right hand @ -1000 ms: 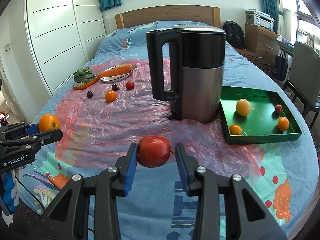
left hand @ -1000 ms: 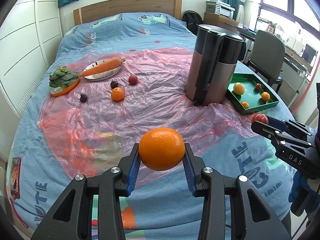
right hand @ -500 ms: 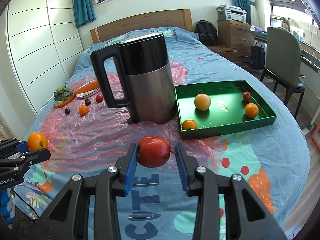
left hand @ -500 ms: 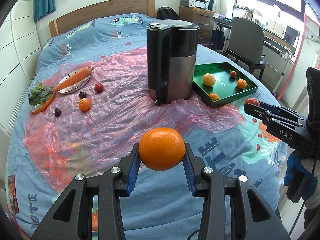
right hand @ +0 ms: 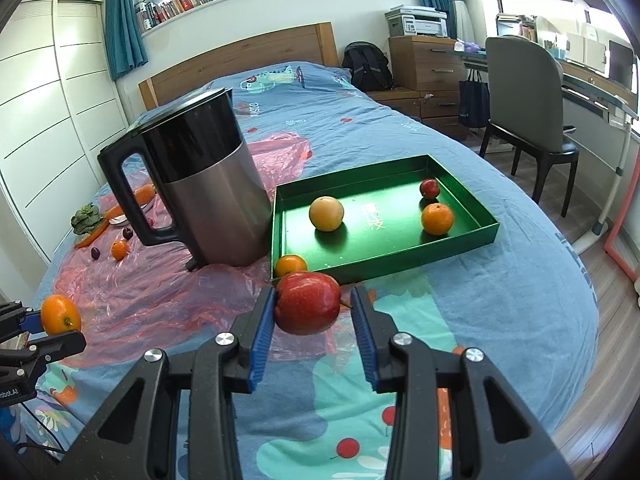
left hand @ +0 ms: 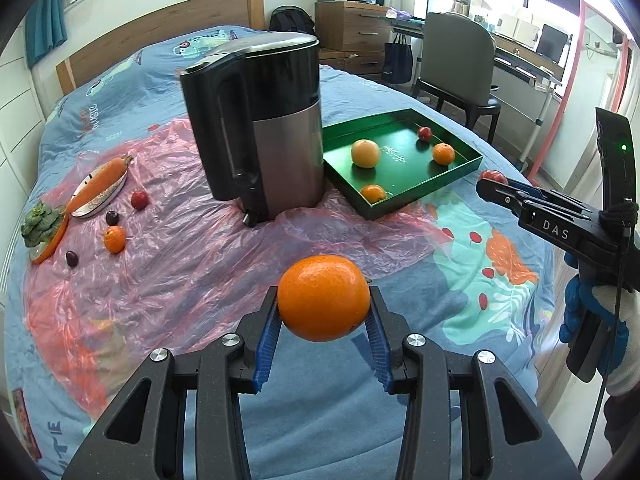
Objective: Organize fruits
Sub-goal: 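Carry the orange and red plum over the green tray with both tools, then open the left tool to drop the orange while the right tool releases the plum in the tray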
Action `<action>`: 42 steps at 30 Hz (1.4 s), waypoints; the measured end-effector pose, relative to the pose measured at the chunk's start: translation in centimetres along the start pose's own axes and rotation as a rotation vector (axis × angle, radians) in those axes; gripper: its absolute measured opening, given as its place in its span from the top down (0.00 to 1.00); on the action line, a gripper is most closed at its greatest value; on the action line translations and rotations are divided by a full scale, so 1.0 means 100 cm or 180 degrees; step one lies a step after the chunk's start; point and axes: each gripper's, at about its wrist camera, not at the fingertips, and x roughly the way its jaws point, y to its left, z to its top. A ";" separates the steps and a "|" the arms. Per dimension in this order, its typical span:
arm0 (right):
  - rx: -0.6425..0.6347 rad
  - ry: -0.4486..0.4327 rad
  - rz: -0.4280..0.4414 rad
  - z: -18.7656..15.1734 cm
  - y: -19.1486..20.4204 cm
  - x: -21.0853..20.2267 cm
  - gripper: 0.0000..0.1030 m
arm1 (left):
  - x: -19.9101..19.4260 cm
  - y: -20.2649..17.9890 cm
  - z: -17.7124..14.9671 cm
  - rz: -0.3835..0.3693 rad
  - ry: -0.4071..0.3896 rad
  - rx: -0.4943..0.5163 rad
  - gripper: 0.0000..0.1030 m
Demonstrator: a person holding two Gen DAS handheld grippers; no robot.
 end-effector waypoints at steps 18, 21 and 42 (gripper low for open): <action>0.0014 0.0050 -0.0183 0.054 -0.078 0.079 0.89 | 0.091 -0.058 0.094 -0.0270 0.0130 0.0366 0.65; -0.0014 0.0076 -0.0203 0.065 -0.087 0.100 0.89 | 0.111 -0.063 0.108 -0.0299 0.0160 0.0377 0.65; -0.0189 0.0329 -0.0201 0.096 -0.104 0.224 0.89 | 0.226 -0.082 0.139 -0.0469 0.0488 0.0390 0.65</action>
